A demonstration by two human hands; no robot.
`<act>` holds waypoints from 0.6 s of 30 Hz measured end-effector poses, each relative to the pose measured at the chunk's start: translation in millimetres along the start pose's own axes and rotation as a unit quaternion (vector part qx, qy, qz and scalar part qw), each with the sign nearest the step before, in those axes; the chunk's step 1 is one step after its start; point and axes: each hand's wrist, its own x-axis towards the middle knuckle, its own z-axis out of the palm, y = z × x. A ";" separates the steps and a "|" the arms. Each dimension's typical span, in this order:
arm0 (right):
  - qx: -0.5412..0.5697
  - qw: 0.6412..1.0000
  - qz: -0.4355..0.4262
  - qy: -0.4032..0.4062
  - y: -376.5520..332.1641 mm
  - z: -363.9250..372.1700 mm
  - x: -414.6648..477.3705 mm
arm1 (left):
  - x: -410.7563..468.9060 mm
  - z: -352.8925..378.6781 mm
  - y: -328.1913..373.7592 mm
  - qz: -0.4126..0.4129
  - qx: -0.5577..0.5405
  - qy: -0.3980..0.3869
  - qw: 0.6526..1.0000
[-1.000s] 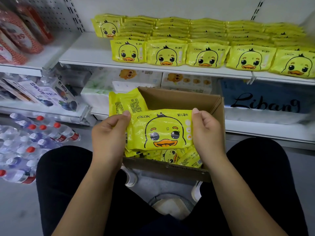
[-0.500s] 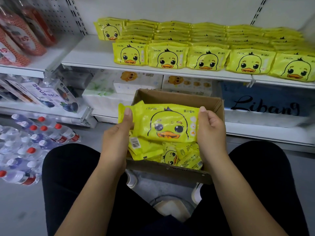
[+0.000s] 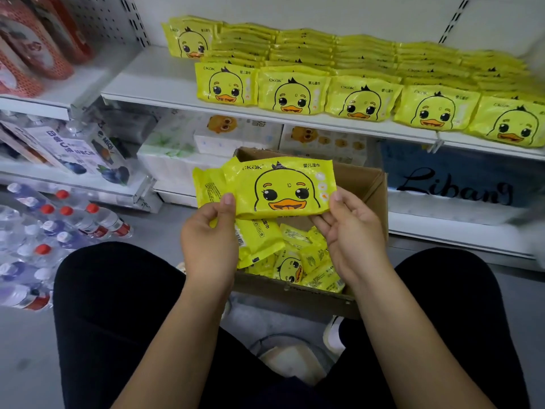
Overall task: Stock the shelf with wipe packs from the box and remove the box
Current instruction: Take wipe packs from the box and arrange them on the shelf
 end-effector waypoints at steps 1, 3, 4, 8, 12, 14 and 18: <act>0.000 1.000 0.003 0.005 -0.8 1.8 1.3 | -0.5 -0.5 1.4 0.011 0.017 0.009 1.000; -0.003 1.000 0.001 0.007 -2.7 6.0 3.3 | 2.6 -4.8 2.9 0.022 0.039 0.024 0.999; -0.004 1.000 -0.003 0.008 -3.1 8.7 3.6 | 6.6 -7.6 2.9 0.024 0.042 0.031 0.998; -0.014 1.000 -0.016 -0.013 -2.8 28.3 5.1 | 27.0 -14.8 -1.0 0.019 0.020 0.064 0.998; 0.004 0.998 0.000 -0.063 -2.3 44.4 13.1 | 46.5 -22.6 1.6 0.035 0.034 0.065 0.997; 0.021 0.995 0.011 -0.098 -7.8 52.3 22.5 | 62.4 -31.0 4.7 0.058 0.039 0.046 0.997; -0.011 0.985 0.056 -0.163 -23.1 75.0 51.7 | 99.4 -44.1 10.2 0.081 0.049 0.017 0.995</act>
